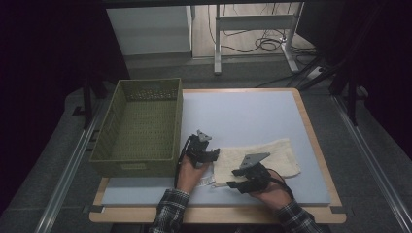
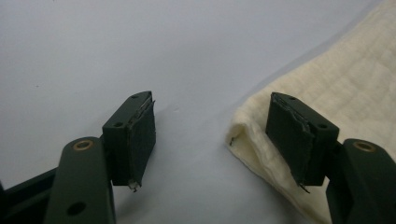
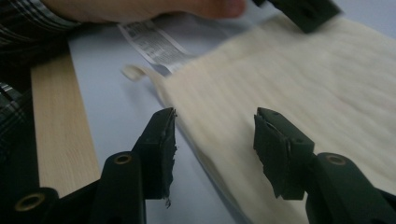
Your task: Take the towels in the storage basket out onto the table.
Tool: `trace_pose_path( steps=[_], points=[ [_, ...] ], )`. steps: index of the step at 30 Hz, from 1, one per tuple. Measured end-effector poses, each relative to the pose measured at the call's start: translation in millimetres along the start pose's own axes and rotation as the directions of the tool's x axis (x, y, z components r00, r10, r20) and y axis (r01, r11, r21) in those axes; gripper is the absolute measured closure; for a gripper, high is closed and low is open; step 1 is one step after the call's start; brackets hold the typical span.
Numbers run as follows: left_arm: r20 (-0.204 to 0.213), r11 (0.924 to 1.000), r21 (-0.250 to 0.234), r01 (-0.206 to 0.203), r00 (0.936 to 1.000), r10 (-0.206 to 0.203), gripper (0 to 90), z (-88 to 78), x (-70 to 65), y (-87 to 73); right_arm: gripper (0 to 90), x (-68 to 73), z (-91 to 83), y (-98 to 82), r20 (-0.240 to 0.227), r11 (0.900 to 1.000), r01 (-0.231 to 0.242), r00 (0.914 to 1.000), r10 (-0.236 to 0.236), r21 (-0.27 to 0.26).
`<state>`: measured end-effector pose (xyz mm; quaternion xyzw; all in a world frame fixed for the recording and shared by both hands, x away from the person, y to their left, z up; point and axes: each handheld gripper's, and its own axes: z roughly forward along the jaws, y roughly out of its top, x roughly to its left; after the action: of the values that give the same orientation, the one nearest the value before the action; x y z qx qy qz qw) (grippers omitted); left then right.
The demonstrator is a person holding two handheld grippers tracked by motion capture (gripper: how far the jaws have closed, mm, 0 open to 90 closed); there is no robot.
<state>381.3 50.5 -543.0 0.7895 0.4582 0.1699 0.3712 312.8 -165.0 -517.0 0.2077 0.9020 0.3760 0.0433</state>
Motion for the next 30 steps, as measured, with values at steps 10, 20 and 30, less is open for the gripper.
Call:
trace_pose_path(
  steps=[10, 20, 30],
  points=[
    [-0.011, 1.0000, 0.002, 0.003, 0.9999, -0.003, 31.2, 0.3, -0.1, 0.2, 57.0, 23.1, 31.9, 18.1, -0.016, 0.998, 0.065, 0.9978, -0.064, 0.019],
    [-0.003, 0.9996, -0.004, -0.028, 0.9996, 0.028, 39.7, -0.7, -2.5, -0.2, 79.5, 24.8, 33.3, 13.8, 0.052, 0.997, 0.076, 0.9957, -0.076, 0.012],
    [0.053, 0.9976, -0.003, -0.070, 0.9962, 0.070, 85.4, -2.9, -15.5, 0.0, 84.4, 18.3, 32.4, 15.9, 0.020, 0.999, 0.045, 0.9988, -0.045, 0.018]
  ],
)
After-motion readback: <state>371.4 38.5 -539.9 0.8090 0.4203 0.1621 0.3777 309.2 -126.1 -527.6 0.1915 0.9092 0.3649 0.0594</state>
